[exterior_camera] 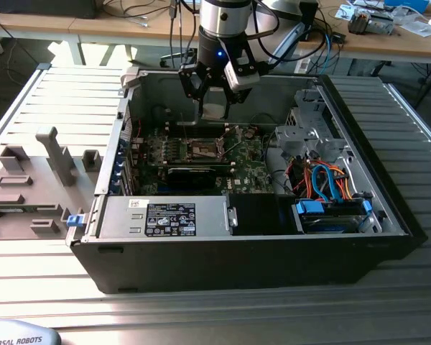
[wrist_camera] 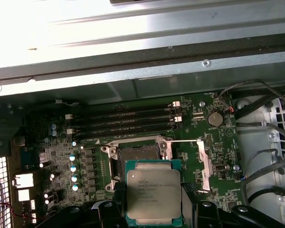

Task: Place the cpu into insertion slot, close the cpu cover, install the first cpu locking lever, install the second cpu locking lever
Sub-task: 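Place the cpu into insertion slot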

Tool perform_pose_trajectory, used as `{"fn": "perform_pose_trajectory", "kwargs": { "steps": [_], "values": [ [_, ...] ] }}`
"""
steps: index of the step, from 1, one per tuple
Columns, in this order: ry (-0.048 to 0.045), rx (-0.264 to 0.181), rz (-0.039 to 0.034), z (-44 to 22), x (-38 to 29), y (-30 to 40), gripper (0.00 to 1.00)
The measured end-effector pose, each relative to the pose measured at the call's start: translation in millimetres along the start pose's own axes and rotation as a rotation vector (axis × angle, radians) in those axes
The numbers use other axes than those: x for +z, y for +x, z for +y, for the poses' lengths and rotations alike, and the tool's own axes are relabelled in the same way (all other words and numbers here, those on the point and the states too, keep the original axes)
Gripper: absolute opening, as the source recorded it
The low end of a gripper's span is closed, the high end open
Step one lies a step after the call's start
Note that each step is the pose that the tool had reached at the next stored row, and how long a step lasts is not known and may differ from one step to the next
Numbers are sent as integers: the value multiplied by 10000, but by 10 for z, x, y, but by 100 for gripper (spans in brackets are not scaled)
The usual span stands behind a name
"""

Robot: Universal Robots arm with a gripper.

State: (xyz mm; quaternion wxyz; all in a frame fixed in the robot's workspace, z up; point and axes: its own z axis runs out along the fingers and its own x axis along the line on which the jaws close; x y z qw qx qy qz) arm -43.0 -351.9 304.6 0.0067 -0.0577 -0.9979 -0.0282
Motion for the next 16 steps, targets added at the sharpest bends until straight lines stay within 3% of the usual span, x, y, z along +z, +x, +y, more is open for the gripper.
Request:
{"fn": "perform_pose_trajectory", "kwargs": {
  "steps": [16],
  "values": [
    [35,66,-8,0,0,0,54]
  ]
}}
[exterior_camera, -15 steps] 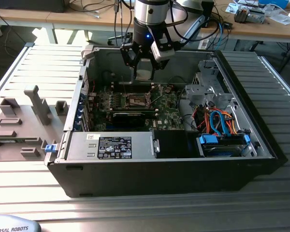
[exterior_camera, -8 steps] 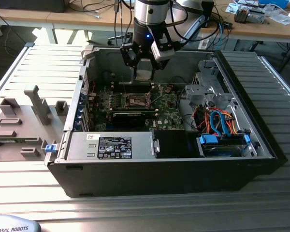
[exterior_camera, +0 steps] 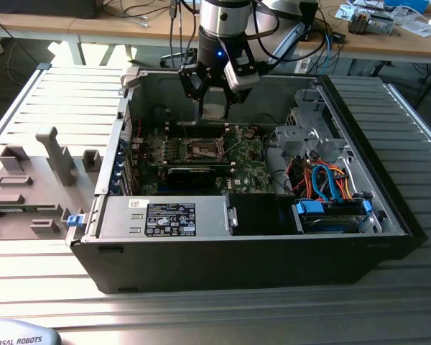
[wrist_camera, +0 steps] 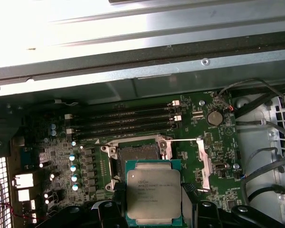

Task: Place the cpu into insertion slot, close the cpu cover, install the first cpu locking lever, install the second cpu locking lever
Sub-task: 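Place the cpu into insertion slot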

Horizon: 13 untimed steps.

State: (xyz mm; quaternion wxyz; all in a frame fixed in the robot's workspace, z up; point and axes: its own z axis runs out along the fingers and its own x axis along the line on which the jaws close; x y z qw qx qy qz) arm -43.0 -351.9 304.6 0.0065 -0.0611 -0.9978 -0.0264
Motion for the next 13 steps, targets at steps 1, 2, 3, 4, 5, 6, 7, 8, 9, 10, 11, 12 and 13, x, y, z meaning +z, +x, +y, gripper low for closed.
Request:
{"fn": "perform_pose_trajectory", "kwargs": {
  "steps": [1,2,3,4,5,6,7,8,9,10,11,12,13],
  "values": [
    [0,4,0,0,0,0,54],
    [0,7,0,0,0,0,54],
    [0,11,-1,0,0,0,54],
    [-1,14,-1,0,0,0,54],
    [0,19,-1,0,0,0,54],
    [-1,22,-1,0,0,0,54],
    [0,29,-1,0,0,0,54],
    [0,34,-2,0,0,0,54],
    [0,58,-3,0,0,0,54],
    [-1,78,-4,0,0,0,54],
    [-1,81,-4,0,0,0,54],
    [-2,85,-4,0,0,0,54],
    [-2,90,-5,0,0,0,54]
  ]
}}
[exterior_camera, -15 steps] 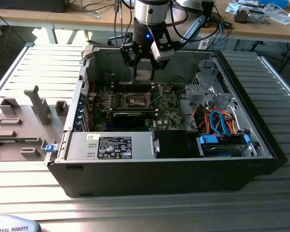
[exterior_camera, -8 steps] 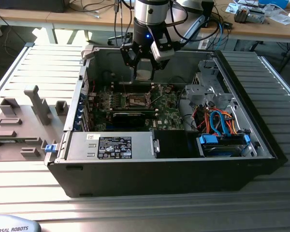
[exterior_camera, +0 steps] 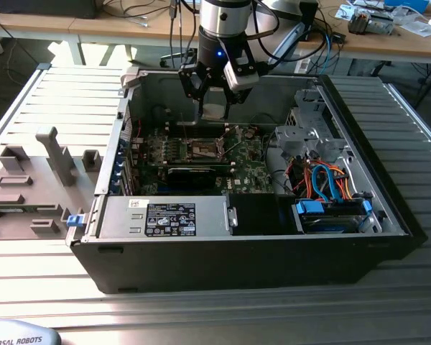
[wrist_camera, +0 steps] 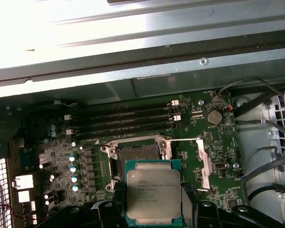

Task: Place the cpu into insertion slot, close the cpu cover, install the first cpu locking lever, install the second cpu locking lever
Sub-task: 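Place the cpu into insertion slot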

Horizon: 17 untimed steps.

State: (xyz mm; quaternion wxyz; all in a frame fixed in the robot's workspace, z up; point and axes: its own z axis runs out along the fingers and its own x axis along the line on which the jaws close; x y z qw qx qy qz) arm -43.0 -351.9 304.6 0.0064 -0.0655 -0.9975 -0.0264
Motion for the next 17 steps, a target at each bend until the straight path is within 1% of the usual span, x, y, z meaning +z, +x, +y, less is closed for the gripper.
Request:
{"fn": "perform_pose_trajectory", "kwargs": {
  "steps": [17],
  "values": [
    [-2,179,-9,0,0,0,54]
  ]
}}
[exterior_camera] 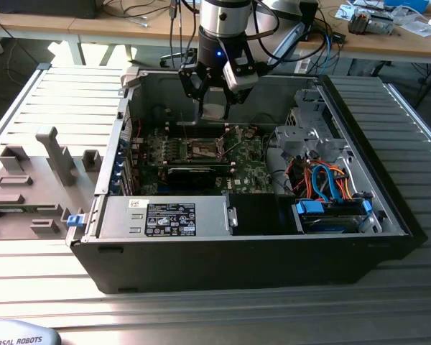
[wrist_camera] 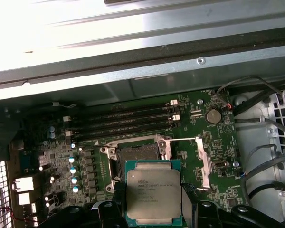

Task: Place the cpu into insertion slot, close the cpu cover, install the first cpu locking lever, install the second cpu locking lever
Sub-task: 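Place the cpu into insertion slot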

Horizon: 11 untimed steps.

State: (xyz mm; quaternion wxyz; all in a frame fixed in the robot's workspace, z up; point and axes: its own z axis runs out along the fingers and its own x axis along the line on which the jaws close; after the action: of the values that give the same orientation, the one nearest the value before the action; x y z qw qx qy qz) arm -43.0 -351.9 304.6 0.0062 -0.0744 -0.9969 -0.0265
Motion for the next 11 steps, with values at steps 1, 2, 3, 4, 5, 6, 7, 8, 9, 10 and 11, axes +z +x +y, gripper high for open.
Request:
{"fn": "perform_pose_trajectory", "kwargs": {
  "steps": [1,2,3,4,5,6,7,8,9,10,11],
  "values": [
    [0,10,-1,0,0,0,54],
    [0,22,-1,0,0,0,54],
    [-1,45,-2,0,0,0,54],
    [-1,64,-3,0,0,0,54],
    [-1,82,-4,0,0,0,54],
    [-2,99,-5,0,0,0,54],
    [-2,114,-6,0,0,0,54],
    [-2,125,-7,0,0,0,54],
    [-2,133,-7,0,0,0,54],
    [-3,144,-7,0,0,0,54],
    [-3,155,-8,0,0,0,54]
  ]
}}
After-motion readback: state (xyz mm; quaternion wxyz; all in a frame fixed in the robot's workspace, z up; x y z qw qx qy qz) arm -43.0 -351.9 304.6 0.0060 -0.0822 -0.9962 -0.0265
